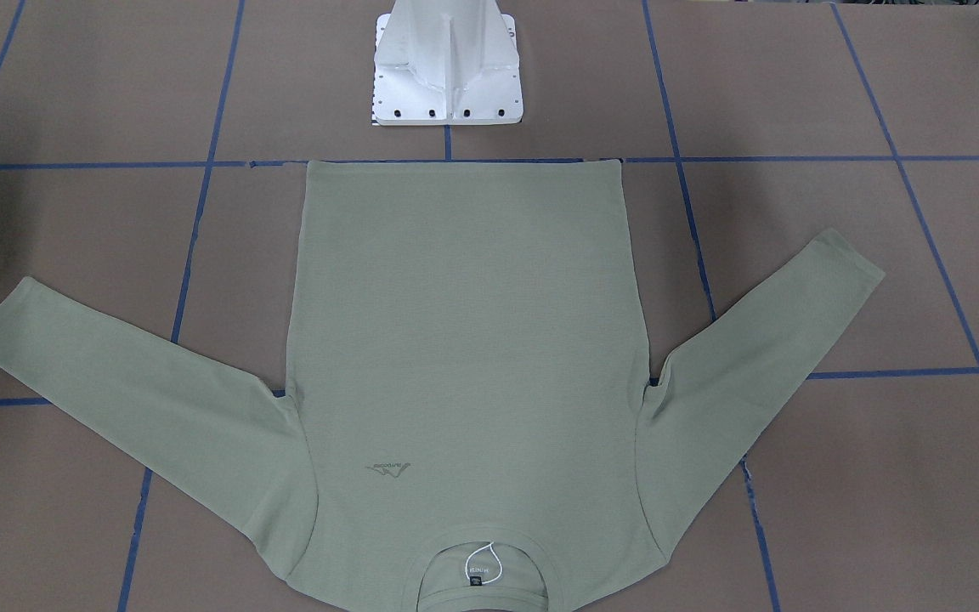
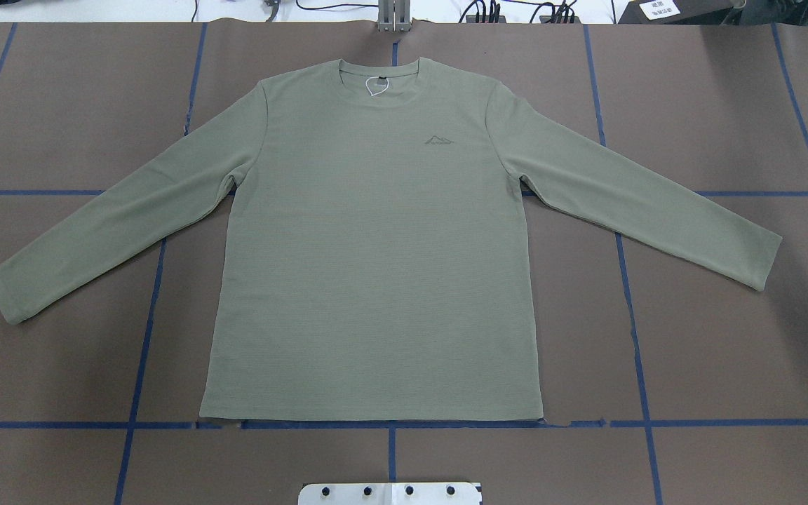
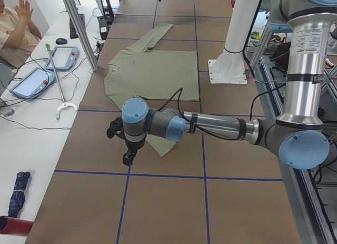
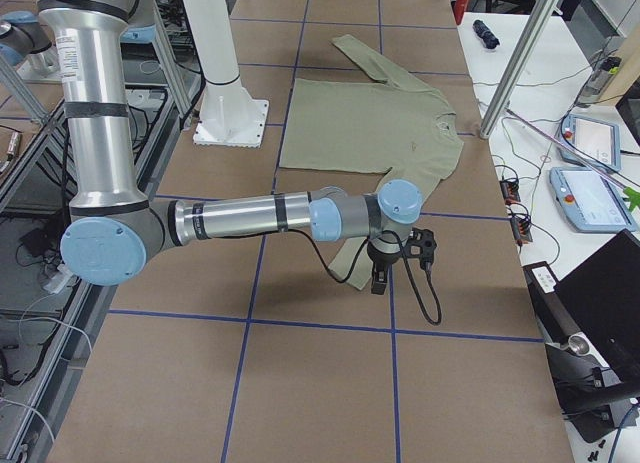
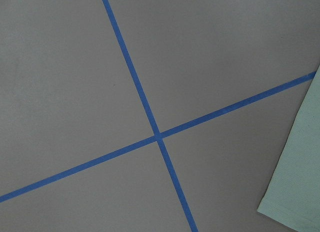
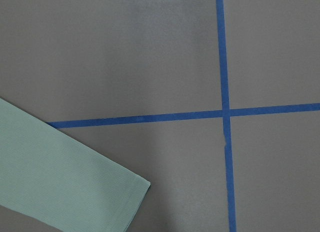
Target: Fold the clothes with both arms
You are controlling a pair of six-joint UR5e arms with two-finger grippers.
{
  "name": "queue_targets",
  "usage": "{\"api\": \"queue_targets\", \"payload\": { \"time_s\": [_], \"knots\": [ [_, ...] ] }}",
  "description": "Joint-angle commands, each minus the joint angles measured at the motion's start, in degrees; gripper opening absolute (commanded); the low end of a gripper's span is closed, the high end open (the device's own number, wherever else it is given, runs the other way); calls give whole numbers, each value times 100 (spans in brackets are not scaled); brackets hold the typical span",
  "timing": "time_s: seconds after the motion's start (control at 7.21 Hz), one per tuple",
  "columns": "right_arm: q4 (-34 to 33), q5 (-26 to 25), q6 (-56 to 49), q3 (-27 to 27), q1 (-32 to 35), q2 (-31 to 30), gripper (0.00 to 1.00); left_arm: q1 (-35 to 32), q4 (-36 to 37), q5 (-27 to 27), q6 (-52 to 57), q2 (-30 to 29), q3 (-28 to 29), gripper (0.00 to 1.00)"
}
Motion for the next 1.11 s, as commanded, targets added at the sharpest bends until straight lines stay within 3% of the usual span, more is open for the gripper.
{"api": "queue_targets", "payload": {
  "time_s": [0.0,0.55,0.83,0.97],
  "knots": [
    [51,52,-172,-117,39,12,100,27,-538,-14,-179,103,-66,100],
    [69,44,-172,-135,-48,4,100,45,-684,-119,-365,122,-23,100],
    [165,183,-172,-161,-512,39,100,45,-675,-119,-365,122,-128,100],
    [975,193,-41,-509,-619,39,100,45,-675,-111,-373,122,-128,100]
  ]
}}
